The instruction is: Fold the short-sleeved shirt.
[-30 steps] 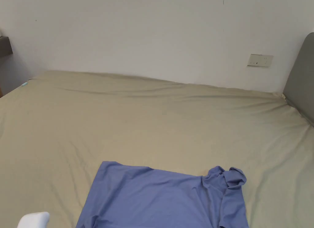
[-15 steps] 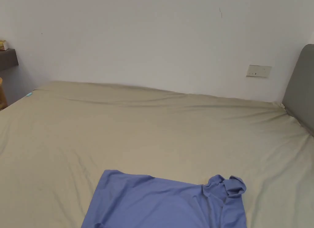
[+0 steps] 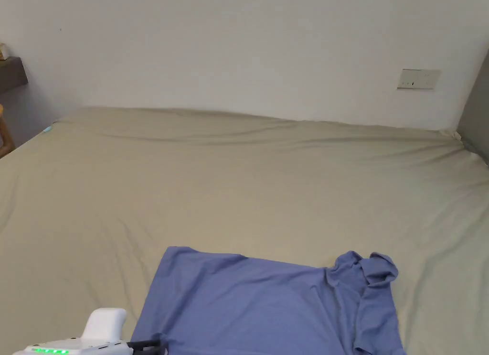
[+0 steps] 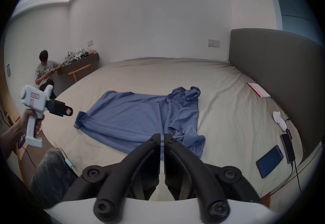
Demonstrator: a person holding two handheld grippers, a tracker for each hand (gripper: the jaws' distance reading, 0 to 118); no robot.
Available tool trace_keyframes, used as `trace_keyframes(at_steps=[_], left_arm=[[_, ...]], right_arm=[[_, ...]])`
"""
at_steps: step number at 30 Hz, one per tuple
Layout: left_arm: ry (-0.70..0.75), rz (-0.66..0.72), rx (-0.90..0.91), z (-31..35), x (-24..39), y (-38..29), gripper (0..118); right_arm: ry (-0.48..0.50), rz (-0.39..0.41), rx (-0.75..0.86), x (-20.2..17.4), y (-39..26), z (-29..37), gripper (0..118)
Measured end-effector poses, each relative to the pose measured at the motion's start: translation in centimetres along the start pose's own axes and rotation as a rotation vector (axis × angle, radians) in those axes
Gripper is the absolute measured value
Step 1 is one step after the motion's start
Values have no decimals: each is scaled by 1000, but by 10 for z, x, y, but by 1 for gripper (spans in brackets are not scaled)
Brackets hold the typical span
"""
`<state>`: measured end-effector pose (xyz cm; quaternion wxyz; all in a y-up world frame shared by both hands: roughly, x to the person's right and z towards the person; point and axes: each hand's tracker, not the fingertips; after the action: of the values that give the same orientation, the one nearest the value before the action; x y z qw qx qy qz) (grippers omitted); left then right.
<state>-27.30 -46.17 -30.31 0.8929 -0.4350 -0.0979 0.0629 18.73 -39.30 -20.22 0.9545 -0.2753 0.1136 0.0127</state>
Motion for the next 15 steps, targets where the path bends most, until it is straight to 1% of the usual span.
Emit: trace_keyframes(at_steps=[1,2,3,5,6,8,9,13,15], left_arm=[[50,-25,-82,-17,-3,-3,101],[94,-55,-151,-29,-5,-6,98],[122,-90,-203,-40,-5,-9,97],[71,-125,-196,-51,-6,-18,97],[65,-113,-218,-54,-7,-20,97],[44,-41,-279,-59,-12,-20,97],[34,-14,-258,-57,-16,-18,97],[59,11,-291,-72,-27,-11,101],[41,34,-294,-76,-29,-9,99]], right_arm=[[3,2,-4,3,-2,-1,6],[2,4,-12,6,-2,-1,6],[-5,7,-23,2,-1,0,6],[-16,9,-25,6,-3,2,6],[-23,5,-28,10,-3,2,6],[-31,-12,-35,11,-3,1,6],[-34,-20,-37,14,-4,1,6],[-42,-35,-49,20,-5,-1,6],[-35,-44,-59,23,-8,-5,7]])
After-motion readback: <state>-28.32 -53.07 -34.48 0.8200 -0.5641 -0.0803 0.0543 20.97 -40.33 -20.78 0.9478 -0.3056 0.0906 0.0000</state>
